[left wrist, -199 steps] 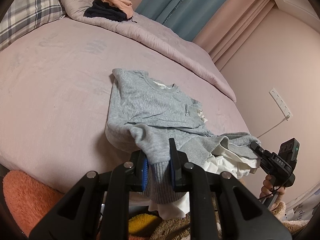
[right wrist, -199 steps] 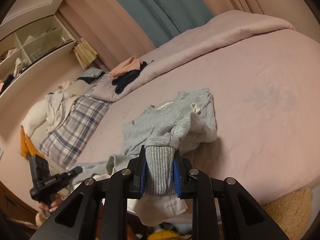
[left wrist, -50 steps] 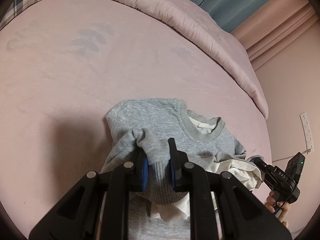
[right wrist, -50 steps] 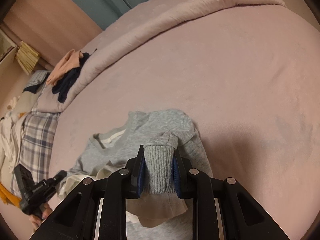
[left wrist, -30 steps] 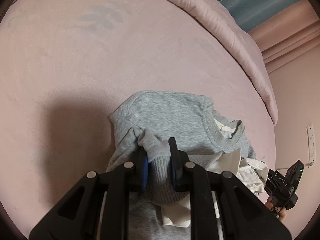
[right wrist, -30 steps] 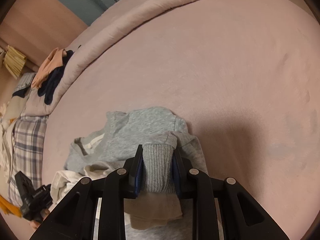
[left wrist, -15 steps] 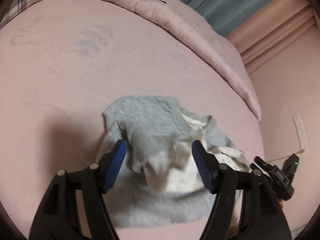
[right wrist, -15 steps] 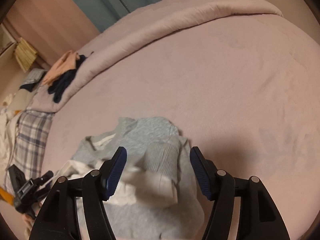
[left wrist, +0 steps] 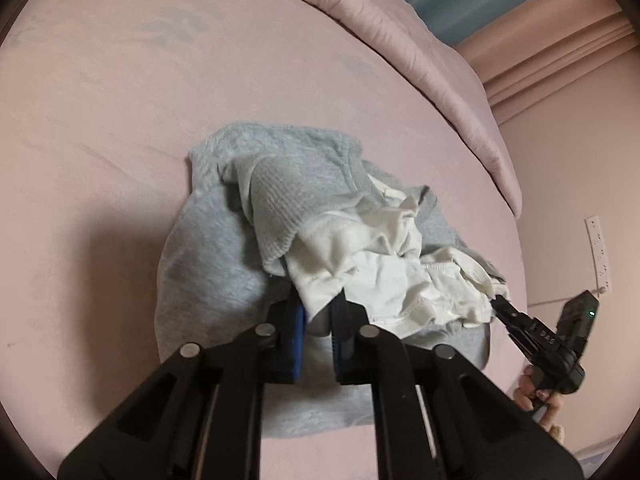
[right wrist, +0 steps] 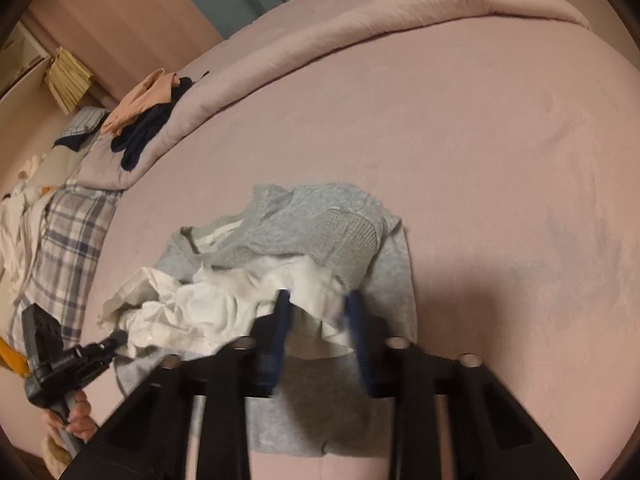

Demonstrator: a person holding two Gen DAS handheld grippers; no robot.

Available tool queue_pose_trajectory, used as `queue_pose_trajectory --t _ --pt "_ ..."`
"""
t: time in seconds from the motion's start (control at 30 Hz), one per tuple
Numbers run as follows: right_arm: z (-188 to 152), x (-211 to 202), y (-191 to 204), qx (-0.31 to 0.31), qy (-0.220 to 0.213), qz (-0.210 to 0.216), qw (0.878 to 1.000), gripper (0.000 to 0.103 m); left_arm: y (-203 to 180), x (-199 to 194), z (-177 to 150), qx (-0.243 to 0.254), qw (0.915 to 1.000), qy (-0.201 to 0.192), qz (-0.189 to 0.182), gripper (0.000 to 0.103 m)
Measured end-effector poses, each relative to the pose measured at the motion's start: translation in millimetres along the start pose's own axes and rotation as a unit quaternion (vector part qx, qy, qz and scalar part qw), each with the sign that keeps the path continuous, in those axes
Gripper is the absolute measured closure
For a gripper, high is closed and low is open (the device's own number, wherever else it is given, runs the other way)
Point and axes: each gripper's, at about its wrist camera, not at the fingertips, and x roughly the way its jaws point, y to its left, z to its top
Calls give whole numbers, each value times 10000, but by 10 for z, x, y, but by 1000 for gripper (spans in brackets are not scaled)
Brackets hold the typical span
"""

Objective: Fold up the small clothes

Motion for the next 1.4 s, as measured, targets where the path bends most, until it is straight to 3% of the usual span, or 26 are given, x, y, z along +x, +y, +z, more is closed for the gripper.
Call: queue_pose_trajectory --t 0.2,0.4,0.87,0.93,1.0,1.07,1.17,1.2,1.4 --pt "267 -117 84 7 -295 228 9993 89 -112 -154 334 54 9991 -388 -151 96" --pt "677 149 131 277 -305 326 9986 97 -47 59 643 -200 9990 -400 -56 96" --pt "942 886 127 412 91 -463 9980 98 63 569 997 -335 9979 -225 502 93" --pt "938 933 97 497 179 -525 9972 98 26 532 1010 -212 9982 -140 542 85" --pt "918 895 81 525 164 -488 9973 96 -36 400 994 -72 9979 -302 564 45" --pt "891 810 107 413 99 -508 9978 89 -94 252 960 28 9965 -520 652 26" --pt "844 639 138 249 -71 -728 9970 47 -214 51 848 387 9943 -658 738 26" --pt "837 587 130 225 -120 -748 9969 43 -235 -2 803 449 9939 -679 749 26" --pt "660 262 68 8 -171 -790 9967 43 -210 -157 454 614 9932 -566 813 22"
